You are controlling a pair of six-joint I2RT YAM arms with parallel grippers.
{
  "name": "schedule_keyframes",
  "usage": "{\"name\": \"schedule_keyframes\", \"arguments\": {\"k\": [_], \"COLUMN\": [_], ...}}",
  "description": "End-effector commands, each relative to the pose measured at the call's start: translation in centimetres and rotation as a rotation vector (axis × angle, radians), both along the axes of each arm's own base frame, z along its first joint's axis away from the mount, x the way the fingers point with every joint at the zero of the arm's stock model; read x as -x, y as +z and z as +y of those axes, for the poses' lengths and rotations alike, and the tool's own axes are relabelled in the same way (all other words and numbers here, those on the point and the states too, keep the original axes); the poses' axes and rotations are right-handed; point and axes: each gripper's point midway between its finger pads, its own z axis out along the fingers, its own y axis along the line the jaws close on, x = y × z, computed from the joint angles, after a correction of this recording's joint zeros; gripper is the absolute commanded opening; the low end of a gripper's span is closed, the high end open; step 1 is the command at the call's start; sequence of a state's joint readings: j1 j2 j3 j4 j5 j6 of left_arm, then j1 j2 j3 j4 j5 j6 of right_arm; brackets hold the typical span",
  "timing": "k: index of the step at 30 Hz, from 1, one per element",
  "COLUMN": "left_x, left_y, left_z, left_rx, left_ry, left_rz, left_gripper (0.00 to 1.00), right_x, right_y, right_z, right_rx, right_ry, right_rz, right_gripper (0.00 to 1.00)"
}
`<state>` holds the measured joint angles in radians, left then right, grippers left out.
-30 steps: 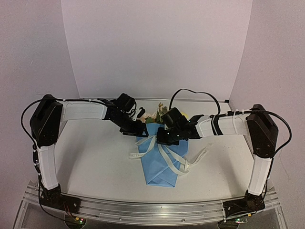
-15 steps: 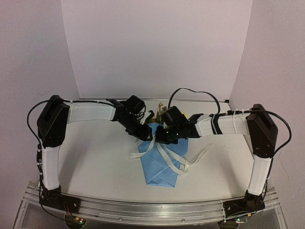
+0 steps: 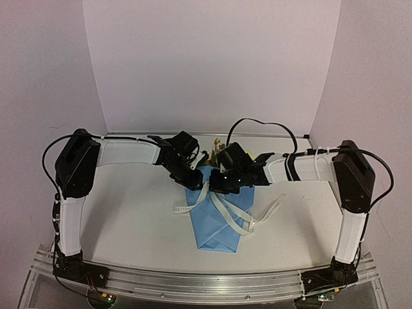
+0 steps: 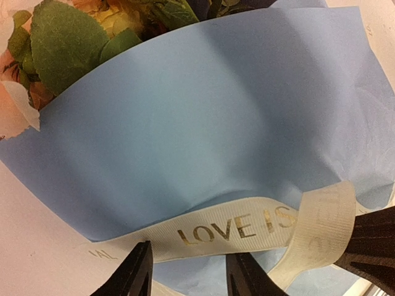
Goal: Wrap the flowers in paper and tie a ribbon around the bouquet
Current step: Cross the ribbon over the folded bouquet.
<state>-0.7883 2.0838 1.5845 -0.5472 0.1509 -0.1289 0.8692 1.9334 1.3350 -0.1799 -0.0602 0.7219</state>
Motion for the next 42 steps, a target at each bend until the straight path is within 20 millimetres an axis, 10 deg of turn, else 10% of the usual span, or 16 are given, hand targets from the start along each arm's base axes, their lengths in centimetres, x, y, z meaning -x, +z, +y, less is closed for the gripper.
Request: {"name": "schedule_keyframes", "arguments": {"k": [1, 12, 18, 35, 42], "left_x": [-1.8, -2.7, -2.4, -1.1, -1.9], "left_y": [1.8, 2.7, 3.9, 10.3, 8.6], "left_z": [-0.9, -0.8, -0.8, 2.1, 0.9], "left_rx": [0.032, 0.048, 0.141, 0.815, 0.962], "left_ry": [0.000, 0.032, 0.116, 0.592, 0.707], "left_rz": [-0.083, -0.140, -0.069, 0.511, 0.732], "left_gripper": [0.36, 0.02, 0.00, 0.39, 0.47], "right_x": [-1.1, -1.1, -1.0, -0.8, -0.7], "right_y": [1.0, 1.1, 1.1, 1.0, 1.2], "right_z": [0.9, 0.8, 0.7, 0.1, 0.0], "right_rx": [-0.026, -0.023, -0.021, -0.006, -0.004], "right_ry": [0.004, 0.002, 0.002, -0.001, 0.007], "right_rz": [-0.030, -0.029, -0.030, -0.037, -0.045], "right_gripper": [0.00, 0.00, 0.00, 0.00, 0.00]}}
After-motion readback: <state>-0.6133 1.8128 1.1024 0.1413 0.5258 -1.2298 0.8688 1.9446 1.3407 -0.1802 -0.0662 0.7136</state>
